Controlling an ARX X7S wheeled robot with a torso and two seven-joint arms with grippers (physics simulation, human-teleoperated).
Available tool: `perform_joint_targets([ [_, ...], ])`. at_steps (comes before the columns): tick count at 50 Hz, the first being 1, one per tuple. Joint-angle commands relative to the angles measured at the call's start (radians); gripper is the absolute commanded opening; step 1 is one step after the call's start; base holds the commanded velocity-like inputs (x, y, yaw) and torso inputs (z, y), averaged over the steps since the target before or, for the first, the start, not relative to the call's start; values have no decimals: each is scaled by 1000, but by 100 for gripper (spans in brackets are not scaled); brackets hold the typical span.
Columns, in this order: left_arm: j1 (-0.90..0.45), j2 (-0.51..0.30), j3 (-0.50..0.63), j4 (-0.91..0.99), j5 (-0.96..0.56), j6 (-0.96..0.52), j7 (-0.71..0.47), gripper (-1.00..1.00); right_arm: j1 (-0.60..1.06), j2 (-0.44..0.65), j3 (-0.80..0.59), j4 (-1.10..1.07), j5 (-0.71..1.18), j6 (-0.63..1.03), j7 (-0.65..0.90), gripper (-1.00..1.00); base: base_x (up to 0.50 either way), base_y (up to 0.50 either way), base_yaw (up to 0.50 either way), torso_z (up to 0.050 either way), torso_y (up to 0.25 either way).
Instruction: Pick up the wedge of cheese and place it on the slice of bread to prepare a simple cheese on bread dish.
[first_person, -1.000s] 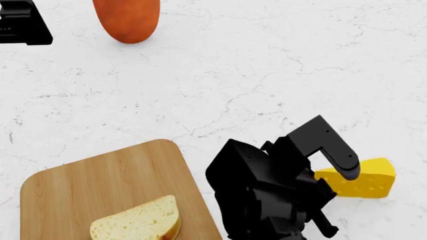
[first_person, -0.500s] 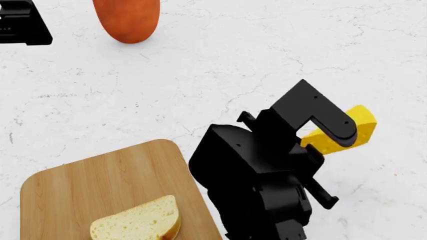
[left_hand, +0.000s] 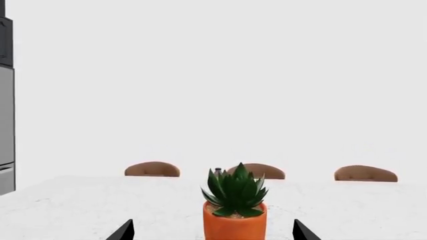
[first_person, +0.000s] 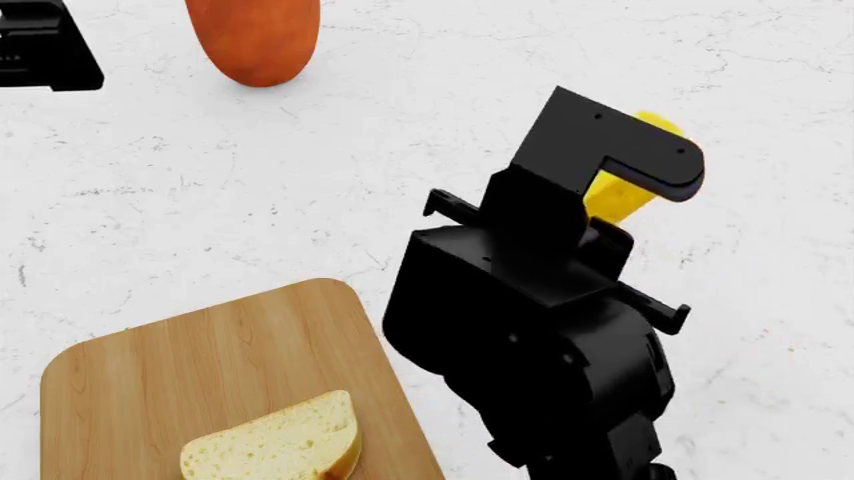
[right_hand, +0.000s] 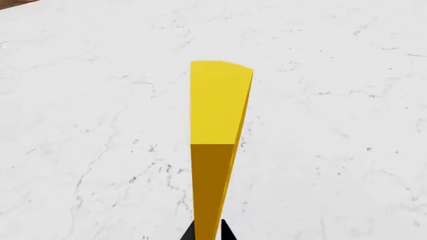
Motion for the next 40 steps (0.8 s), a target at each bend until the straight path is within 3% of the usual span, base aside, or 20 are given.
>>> perform_joint_targets([
  [1,-3,-1,1,1,-3,-6,-7,100,56,28,-22,21,49,78,-126,-100,0,0,0,0,0],
  [13,-4,-2,7,-14,-2,2,-5,100,119,50,-33,116,110,139,-254,-100,0,0,0,0,0],
  [32,-4,-5,11,-16,-5,5,-8,100,116,53,-15,150,117,108,-221,-100,0,0,0,0,0],
  [36,-5,-6,14,-17,-6,4,-7,100,168,43,-114,173,120,181,-393,-100,0,0,0,0,0],
  [40,-5,-7,16,-22,-4,7,-7,100,195,46,-123,149,124,191,-406,-100,0,0,0,0,0],
])
